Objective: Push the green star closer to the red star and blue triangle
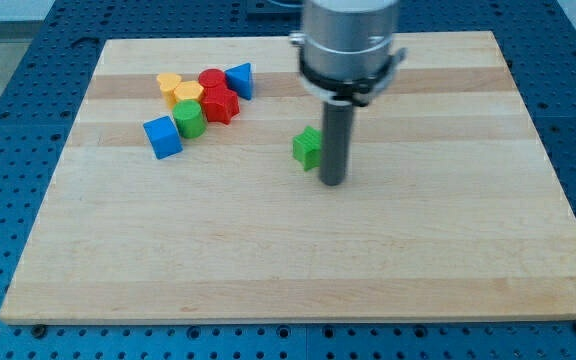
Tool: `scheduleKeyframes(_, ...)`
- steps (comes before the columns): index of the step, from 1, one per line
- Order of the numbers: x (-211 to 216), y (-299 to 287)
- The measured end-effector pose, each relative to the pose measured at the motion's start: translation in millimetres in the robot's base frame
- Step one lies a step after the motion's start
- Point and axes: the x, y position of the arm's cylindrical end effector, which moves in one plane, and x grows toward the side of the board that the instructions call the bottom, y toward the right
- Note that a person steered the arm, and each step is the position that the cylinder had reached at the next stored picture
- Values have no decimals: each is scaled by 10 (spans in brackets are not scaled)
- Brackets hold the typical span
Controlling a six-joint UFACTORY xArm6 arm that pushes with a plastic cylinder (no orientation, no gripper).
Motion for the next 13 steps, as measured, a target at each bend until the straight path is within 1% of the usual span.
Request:
scheduleKeyframes(1, -228, -289)
scheduleKeyframes(2, -423, -340)
scheduleKeyframes(3, -302, -340)
scheduleKeyframes(4, -202, -117)
scheduleKeyframes(5, -269, 92)
scheduleKeyframes(6, -425, 72)
scheduleKeyframes(8, -588, -483)
scheduleKeyframes(9, -603, -596)
scheduleKeyframes(10, -560, -489)
scheduleKeyframes(12, -591, 429)
scheduleKeyframes(13, -698, 451)
